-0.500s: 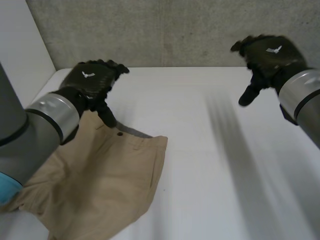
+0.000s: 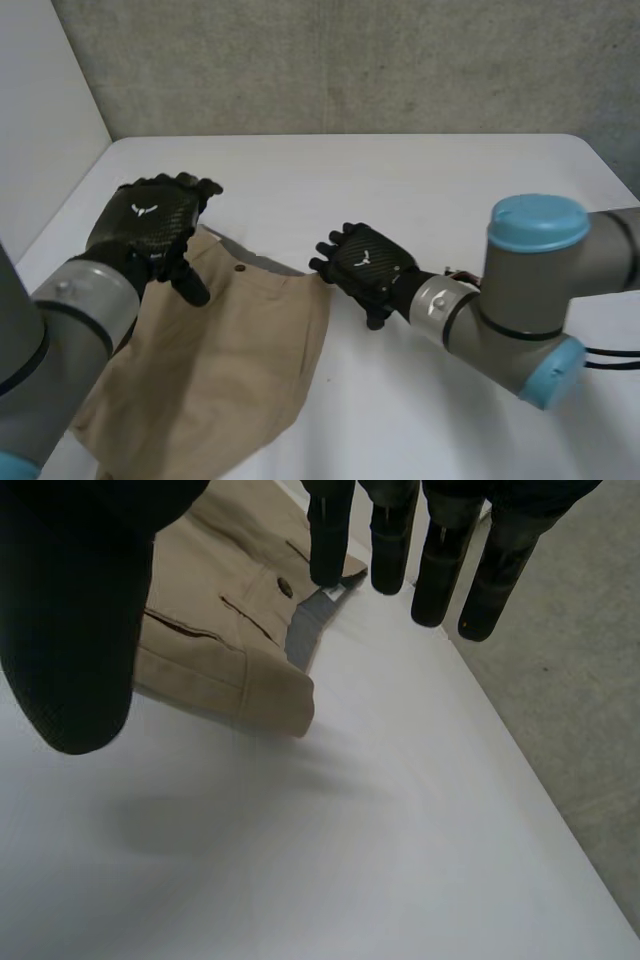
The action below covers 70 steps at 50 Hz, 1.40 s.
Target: Fold the shorts.
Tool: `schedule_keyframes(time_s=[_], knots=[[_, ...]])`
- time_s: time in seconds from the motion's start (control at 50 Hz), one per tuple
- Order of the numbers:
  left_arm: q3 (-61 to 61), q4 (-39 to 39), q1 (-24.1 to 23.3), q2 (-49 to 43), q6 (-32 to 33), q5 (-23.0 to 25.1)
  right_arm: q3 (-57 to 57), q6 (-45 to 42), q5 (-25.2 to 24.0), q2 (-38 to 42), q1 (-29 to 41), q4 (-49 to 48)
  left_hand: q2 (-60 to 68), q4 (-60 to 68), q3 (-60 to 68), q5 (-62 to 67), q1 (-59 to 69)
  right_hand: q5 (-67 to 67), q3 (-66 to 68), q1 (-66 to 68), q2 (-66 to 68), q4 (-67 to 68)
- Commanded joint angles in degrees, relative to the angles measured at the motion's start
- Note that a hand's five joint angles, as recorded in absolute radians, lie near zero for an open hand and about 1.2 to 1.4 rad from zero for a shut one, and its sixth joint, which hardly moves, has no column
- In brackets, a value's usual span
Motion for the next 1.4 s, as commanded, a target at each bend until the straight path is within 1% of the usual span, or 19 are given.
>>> schedule_keyframes(time_s=[0.02,0.26,0.38,0.52,0.56,0.74,0.9,0.92,0.96,1.0,1.04,1.06,1.08,1.16,1.24,1.26,1.28,1.3,1.4], knots=[[-5.7,1.6,1.7,3.6,0.1,0.3,-5.7,0.2,0.2,5.8,2.7,-1.3,-1.6,-1.8,-2.2,-2.6,-1.0,8.4,8.1,10.7,8.1,8.1],[-7.4,2.9,2.3,5.6,0.1,0.4,-12.1,0.2,0.8,12.3,4.2,-1.7,-1.6,-1.8,-2.3,-2.7,-1.1,15.8,15.5,18.2,15.6,15.6],[-7.5,2.9,2.4,5.7,0.1,0.5,-12.9,0.2,0.9,13.6,4.3,-3.2,-1.6,-1.8,-2.3,-2.7,-1.1,19.5,19.2,21.9,19.3,19.3],[-7.8,2.9,2.6,5.7,0.2,0.5,-13.1,0.1,1.1,14.2,4.4,-4.8,-1.6,-1.8,-2.3,-2.7,-1.1,20.8,20.6,23.2,20.6,20.6],[-7.8,2.9,2.6,5.7,0.2,0.5,-14.5,0.1,1.8,15.0,4.8,-5.4,-1.6,-1.8,-2.3,-2.7,-1.1,23.2,22.9,25.5,22.9,22.9],[-7.9,2.9,2.6,5.8,0.2,0.5,-16.8,0.1,3.0,16.8,5.1,-5.4,-1.6,-1.8,-2.3,-2.7,-1.1,25.5,25.3,27.9,25.3,25.3],[-8.3,2.9,2.6,6.0,0.2,0.6,-18.8,0.0,3.4,18.7,5.5,-5.4,-1.6,-1.8,-2.3,-2.7,-1.1,31.8,31.5,34.1,31.5,31.5],[-8.3,2.9,2.6,6.0,0.2,0.6,-19.0,0.0,3.4,18.9,5.6,-5.4,-1.6,-1.8,-2.3,-2.7,-1.1,32.9,32.7,35.3,32.7,32.7],[-8.4,2.9,2.6,6.1,0.3,0.6,-20.1,0.0,3.2,19.5,5.8,-5.0,-1.6,-1.8,-2.3,-2.7,-1.1,42.5,42.2,44.9,42.2,42.3],[-8.5,2.8,2.6,6.1,0.3,0.6,-20.3,0.0,2.8,19.7,5.9,-4.8,-1.6,-1.8,-2.3,-2.7,-1.1,47.5,47.3,49.9,47.3,47.3],[-8.6,2.8,2.6,6.1,0.3,0.6,-20.5,0.0,2.6,19.9,5.9,-4.7,-1.6,-1.8,-2.3,-2.7,-1.1,55.4,55.2,57.8,55.2,55.2],[-8.6,2.8,2.6,6.2,0.3,0.6,-20.5,0.0,2.6,19.9,5.9,-4.7,-1.6,-1.8,-2.3,-2.7,-1.1,55.5,55.2,57.9,55.3,55.3],[-8.6,2.8,2.6,6.3,0.3,0.6,-20.8,0.0,2.4,19.9,5.9,-4.4,-1.6,-1.8,-2.3,-2.7,-1.1,63.6,63.3,66.0,63.4,63.4],[-8.6,2.8,2.7,6.7,0.3,0.6,-21.4,0.2,2.5,19.0,6.0,-3.9,-1.6,-1.8,-2.3,-2.7,-1.1,63.7,63.4,66.0,63.4,63.4],[-8.6,2.9,2.7,7.0,0.4,0.6,-21.7,2.4,4.5,14.0,5.9,-2.7,-1.6,-1.8,-2.3,-2.7,-1.1,63.7,63.4,66.0,63.4,63.4],[-8.4,2.9,2.8,7.1,0.4,0.6,-22.1,4.4,7.1,11.8,5.7,-2.4,-1.6,-1.8,-2.3,-2.7,-1.1,63.7,63.4,66.0,63.4,63.4],[-8.4,2.9,2.8,7.1,0.4,0.6,-22.1,4.4,7.1,11.8,5.7,-2.4,-1.6,-1.8,-2.3,-2.7,-1.1,63.7,63.4,66.0,63.4,63.4],[-8.4,2.9,2.9,7.2,0.4,0.6,-22.6,7.5,13.3,8.2,5.4,-1.9,-1.6,-1.8,-2.3,-2.7,-1.1,63.7,63.4,66.0,63.4,63.4],[-8.6,2.8,3.4,9.7,0.3,0.7,-22.4,9.6,23.3,1.6,5.0,0.2,-1.6,-1.8,-2.3,-2.7,-1.1,63.7,63.4,66.0,63.4,63.4]])
